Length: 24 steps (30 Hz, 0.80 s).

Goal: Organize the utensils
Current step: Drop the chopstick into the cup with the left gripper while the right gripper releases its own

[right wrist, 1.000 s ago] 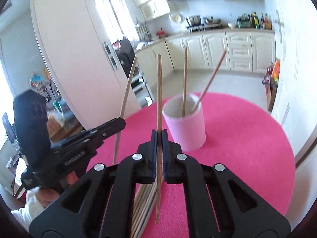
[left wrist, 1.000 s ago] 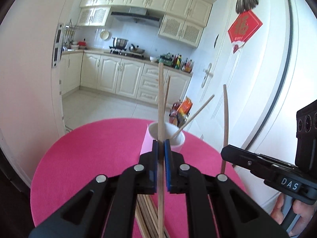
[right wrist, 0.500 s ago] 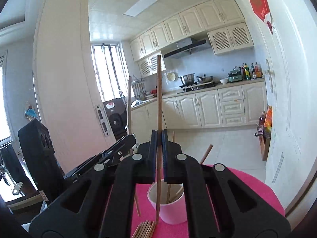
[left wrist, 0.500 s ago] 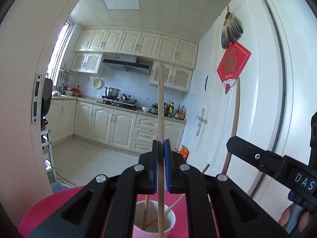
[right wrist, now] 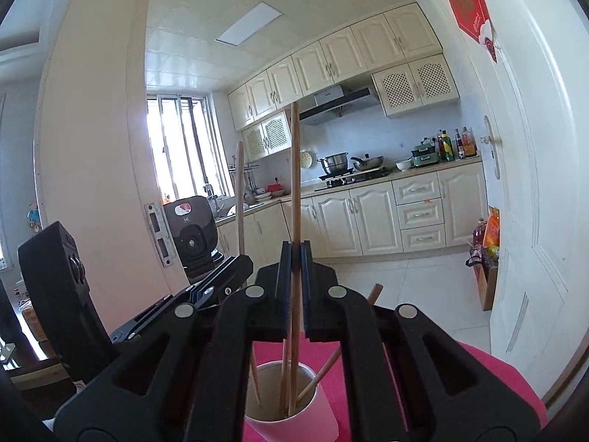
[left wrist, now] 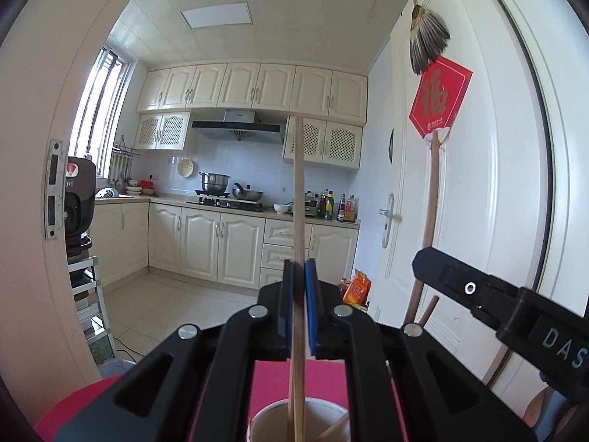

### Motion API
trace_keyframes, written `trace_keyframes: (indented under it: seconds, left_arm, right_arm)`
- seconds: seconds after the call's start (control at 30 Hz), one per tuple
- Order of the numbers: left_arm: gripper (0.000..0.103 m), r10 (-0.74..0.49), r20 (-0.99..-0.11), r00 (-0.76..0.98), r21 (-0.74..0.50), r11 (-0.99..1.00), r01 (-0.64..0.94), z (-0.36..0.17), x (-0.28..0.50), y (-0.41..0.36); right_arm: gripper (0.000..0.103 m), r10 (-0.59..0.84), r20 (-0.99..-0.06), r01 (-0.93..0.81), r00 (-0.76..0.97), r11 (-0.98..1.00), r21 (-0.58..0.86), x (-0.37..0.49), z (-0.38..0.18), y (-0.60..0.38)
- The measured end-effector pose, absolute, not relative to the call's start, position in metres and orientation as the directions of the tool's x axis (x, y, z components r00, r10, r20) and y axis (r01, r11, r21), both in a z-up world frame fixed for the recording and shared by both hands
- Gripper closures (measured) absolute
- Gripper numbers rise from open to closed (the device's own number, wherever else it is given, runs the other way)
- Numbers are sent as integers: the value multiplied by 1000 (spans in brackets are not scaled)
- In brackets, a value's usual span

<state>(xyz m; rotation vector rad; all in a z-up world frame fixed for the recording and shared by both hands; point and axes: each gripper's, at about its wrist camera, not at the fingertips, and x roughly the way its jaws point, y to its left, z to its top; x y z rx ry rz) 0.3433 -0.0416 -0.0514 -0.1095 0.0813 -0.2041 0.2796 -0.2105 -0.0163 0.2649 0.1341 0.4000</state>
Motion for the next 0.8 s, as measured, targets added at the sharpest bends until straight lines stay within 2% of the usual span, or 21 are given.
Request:
trace_keyframes:
  seconds: [0.27, 0.3, 0.33, 0.37, 0.5, 0.6, 0.8]
  left_arm:
    - [95, -205, -115, 972, -111, 975, 192, -53, 342, -37]
    - [89, -204, -119, 972, -107, 976, 192, -54, 341, -36]
    - [77, -201, -123, 972, -104, 976, 189, -54, 339, -36]
    - [73, -196, -122, 973, -104, 977, 184, -53, 338, -35]
    - [72, -191, -124, 974, -101, 979, 179, -51, 332, -32]
    - [66, -180, -125, 976, -90, 981, 170, -49, 326, -29]
    - [65, -166, -129, 978, -86, 984, 156, -46, 315, -20]
  right_arm:
    - [98, 397, -98, -358, 913, 892, 277, 279, -22, -210]
    - [98, 397, -99, -358, 913, 892, 277, 278, -22, -210]
    - [98, 395, -101, -356, 913, 893, 276, 277, -22, -210]
    - [98, 394, -102, -355, 913, 893, 276, 277, -22, -210]
    - [98, 392, -105, -351, 914, 894, 278, 274, -20, -210]
    - [98, 386, -107, -346, 916, 898, 273, 273, -20, -209]
    - [97, 376, -118, -332, 919, 901, 278, 269, -20, -207]
